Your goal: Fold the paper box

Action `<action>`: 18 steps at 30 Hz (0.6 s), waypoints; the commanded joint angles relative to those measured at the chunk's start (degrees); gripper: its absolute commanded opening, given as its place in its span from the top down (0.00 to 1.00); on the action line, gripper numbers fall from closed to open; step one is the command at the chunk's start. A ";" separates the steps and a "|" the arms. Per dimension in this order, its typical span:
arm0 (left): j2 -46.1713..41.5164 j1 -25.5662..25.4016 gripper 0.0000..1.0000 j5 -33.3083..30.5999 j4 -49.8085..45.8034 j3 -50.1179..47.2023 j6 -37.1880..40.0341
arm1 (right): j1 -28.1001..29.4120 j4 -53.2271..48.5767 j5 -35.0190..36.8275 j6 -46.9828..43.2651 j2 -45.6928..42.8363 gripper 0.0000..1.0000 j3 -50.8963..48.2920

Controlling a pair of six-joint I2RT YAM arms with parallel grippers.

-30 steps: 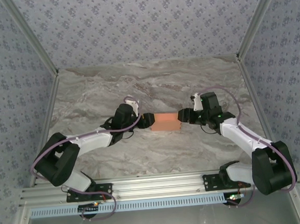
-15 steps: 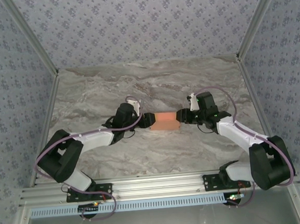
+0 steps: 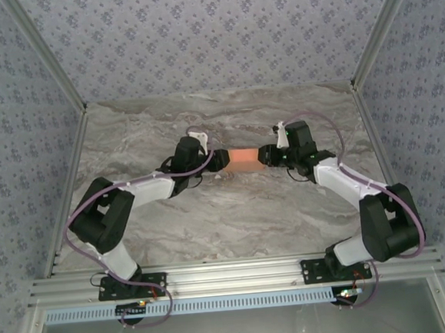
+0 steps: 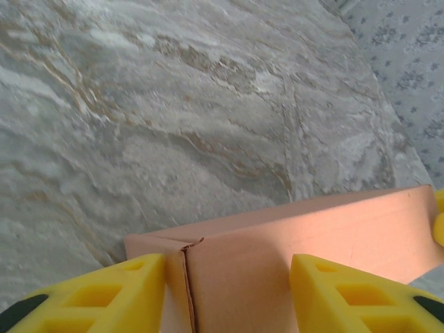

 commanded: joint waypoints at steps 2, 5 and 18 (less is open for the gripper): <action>2.12 -0.59 0.51 1.54 1.12 3.14 2.85 | 1.38 4.34 -0.85 -3.71 2.43 0.71 2.23; 2.73 -0.63 0.51 2.27 2.67 2.01 2.01 | 1.77 4.53 -0.49 -5.08 3.22 0.72 1.86; -0.67 -2.26 0.47 1.58 6.74 -6.29 0.06 | 5.37 6.82 3.24 -8.04 -0.88 0.71 -6.05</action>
